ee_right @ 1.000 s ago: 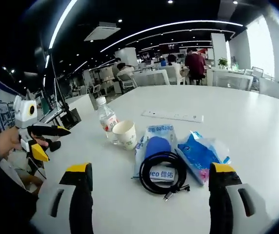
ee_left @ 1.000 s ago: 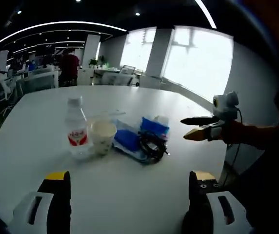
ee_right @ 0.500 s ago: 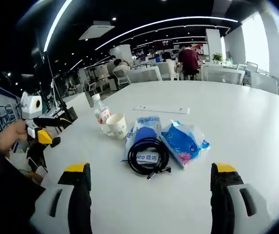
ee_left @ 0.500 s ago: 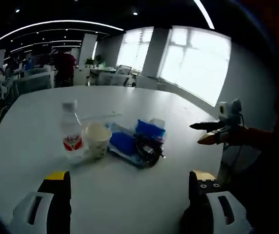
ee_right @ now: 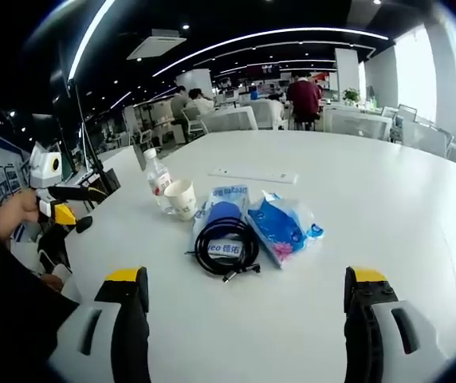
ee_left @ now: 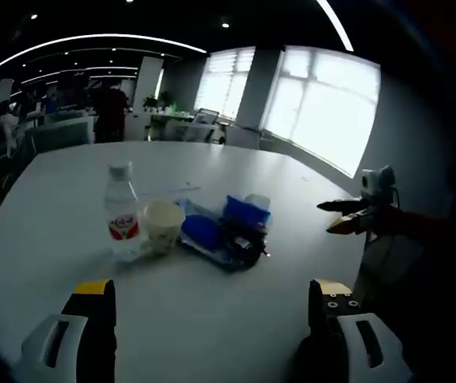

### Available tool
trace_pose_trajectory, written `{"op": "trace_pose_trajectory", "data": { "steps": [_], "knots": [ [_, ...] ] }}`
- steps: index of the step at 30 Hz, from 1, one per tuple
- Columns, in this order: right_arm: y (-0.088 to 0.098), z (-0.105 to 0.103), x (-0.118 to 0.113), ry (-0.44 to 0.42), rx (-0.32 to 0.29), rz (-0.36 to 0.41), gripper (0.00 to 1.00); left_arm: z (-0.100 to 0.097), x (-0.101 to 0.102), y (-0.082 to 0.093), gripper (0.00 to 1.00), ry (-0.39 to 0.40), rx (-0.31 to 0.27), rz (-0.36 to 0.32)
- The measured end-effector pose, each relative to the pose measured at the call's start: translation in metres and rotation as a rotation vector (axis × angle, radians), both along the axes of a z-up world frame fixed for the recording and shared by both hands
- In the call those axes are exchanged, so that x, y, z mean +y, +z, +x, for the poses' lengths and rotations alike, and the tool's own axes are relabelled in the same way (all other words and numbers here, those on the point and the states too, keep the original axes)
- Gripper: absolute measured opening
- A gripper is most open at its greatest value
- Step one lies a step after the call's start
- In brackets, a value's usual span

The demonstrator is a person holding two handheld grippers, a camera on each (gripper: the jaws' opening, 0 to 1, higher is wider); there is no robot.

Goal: Arrange the tabletop items into an orderly group along one side of the table until the central work area is clear of visible clutter.

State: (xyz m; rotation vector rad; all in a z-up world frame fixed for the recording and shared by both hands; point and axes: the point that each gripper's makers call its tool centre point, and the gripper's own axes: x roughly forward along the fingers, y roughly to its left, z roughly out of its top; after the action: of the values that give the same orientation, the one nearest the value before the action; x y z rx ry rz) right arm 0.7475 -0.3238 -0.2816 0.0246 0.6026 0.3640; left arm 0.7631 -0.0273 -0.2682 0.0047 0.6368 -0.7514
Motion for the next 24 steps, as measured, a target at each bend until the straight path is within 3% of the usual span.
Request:
{"op": "trace_pose_trajectory", "data": {
  "steps": [9,14,24],
  "knots": [
    [-0.002,-0.004,-0.006,0.004,0.018,-0.008,1.0,0.001,0.0,0.002,0.99,0.006,-0.004,0.008],
    [0.001,-0.004,-0.01,-0.002,0.013,-0.004,0.98,0.004,-0.008,0.006,0.93,-0.021,-0.011,0.012],
    [0.003,-0.001,-0.02,-0.045,0.005,0.019,0.92,0.01,-0.055,0.012,0.88,-0.128,-0.016,-0.041]
  ]
}}
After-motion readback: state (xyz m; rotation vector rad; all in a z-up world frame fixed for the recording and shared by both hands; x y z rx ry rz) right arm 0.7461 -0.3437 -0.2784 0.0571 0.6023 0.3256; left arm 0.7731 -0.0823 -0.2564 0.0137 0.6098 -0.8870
